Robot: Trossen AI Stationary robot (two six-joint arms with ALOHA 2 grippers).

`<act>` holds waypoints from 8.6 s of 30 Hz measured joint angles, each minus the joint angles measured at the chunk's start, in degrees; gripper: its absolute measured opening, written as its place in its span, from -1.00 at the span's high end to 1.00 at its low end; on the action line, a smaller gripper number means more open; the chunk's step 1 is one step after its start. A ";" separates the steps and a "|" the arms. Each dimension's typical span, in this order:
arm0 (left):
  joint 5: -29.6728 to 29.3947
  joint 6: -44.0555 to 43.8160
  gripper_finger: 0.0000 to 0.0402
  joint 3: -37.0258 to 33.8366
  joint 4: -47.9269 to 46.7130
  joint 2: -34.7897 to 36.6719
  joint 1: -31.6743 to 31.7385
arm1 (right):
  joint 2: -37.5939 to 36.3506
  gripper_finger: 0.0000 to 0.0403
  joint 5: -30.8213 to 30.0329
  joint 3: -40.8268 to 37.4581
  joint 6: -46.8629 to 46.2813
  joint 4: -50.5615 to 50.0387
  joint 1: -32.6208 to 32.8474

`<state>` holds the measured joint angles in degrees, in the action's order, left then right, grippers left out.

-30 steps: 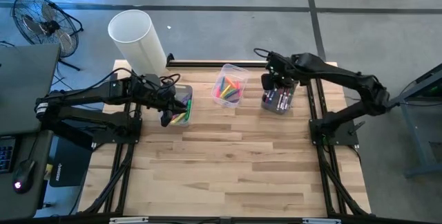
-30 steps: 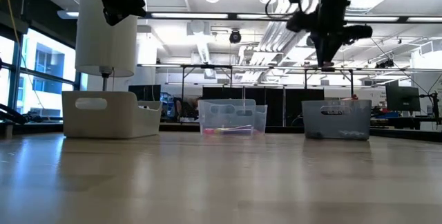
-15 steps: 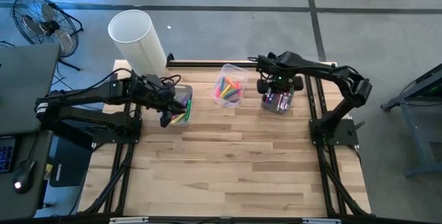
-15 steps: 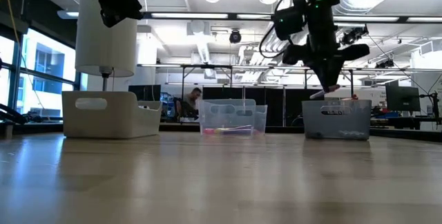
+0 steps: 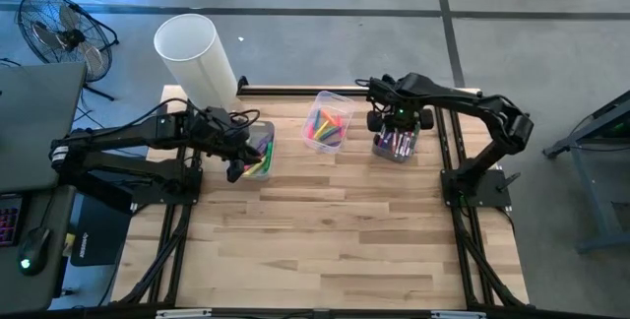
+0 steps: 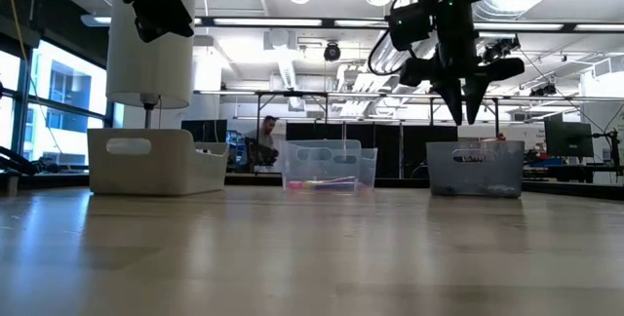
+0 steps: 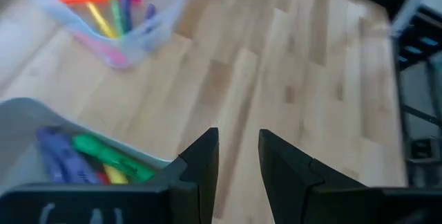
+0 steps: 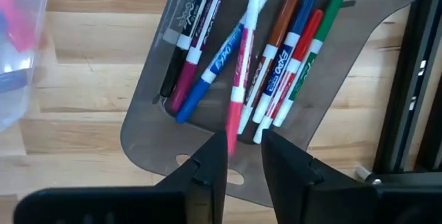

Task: Pick & Place Markers
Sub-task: Return to Home Position

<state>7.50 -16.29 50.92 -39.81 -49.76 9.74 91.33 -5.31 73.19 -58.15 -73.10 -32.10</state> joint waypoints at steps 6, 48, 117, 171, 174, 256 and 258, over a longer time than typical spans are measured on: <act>-10.29 0.90 0.50 0.00 -1.37 0.00 0.02 | 0.00 0.61 -1.38 0.00 1.93 -0.02 1.50; -3.54 8.58 1.00 -46.16 35.88 49.29 -10.54 | -0.04 0.61 -2.98 0.02 8.20 5.17 13.16; -5.78 10.05 0.99 -50.25 40.63 49.25 -10.51 | -86.58 1.00 9.75 -58.03 49.03 56.42 28.02; -6.02 10.03 0.99 -50.25 40.59 48.89 -10.49 | -90.40 1.00 14.02 -67.25 50.91 56.31 28.02; -6.02 10.03 0.99 -50.25 40.59 48.89 -10.49 | -90.27 1.00 10.97 -67.25 50.75 56.17 28.01; -6.02 10.03 0.99 -50.25 40.57 48.89 -10.49 | -90.20 1.00 4.64 -67.28 50.71 56.19 28.02; -6.02 10.03 0.99 -50.25 40.57 48.89 -10.49 | -90.20 1.00 4.64 -67.28 50.71 56.19 28.02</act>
<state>1.48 -6.26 0.67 0.75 -0.86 -0.75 1.13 -0.67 5.91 -7.44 -16.91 -4.08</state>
